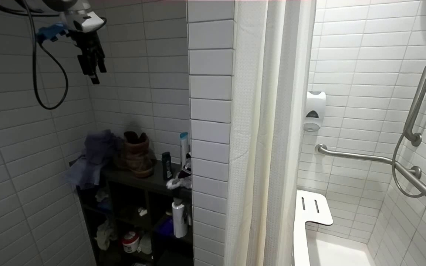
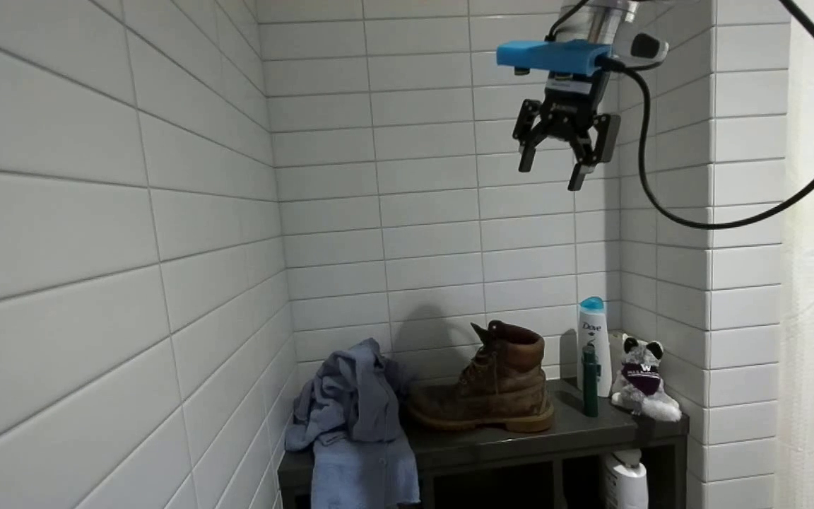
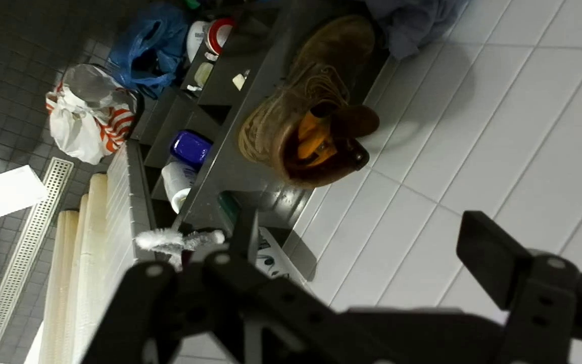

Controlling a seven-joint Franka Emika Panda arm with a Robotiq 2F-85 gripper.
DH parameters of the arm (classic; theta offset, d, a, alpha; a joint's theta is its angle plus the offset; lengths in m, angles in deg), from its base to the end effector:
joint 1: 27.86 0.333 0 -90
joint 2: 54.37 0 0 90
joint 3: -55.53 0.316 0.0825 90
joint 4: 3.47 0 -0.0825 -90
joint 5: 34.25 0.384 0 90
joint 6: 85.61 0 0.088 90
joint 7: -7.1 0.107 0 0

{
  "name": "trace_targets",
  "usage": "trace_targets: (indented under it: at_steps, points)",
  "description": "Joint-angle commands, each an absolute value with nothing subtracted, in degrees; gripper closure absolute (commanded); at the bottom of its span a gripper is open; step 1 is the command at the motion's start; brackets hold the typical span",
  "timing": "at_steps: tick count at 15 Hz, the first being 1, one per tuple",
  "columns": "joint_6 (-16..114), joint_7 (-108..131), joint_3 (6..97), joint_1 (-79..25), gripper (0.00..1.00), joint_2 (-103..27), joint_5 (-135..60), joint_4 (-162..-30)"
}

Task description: Put the dark green bottle in the brown shoe.

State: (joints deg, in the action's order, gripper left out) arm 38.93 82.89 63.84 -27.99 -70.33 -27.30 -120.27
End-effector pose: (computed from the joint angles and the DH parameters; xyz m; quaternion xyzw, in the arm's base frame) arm 0.5026 0.0850 0.6042 -0.8004 0.5625 -0.1277 0.1632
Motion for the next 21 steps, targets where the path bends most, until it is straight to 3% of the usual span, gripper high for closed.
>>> trace_targets:
  at_steps: [1,9,21]
  points:
    - [37.44,83.76,61.59,-28.69,0.0,-69.65,-26.03,-117.46]
    - [36.27,82.08,58.05,-28.91,0.0,-67.24,-21.94,-111.58]
    - [37.56,75.66,55.34,-29.16,0.0,-67.12,-14.61,-113.74]
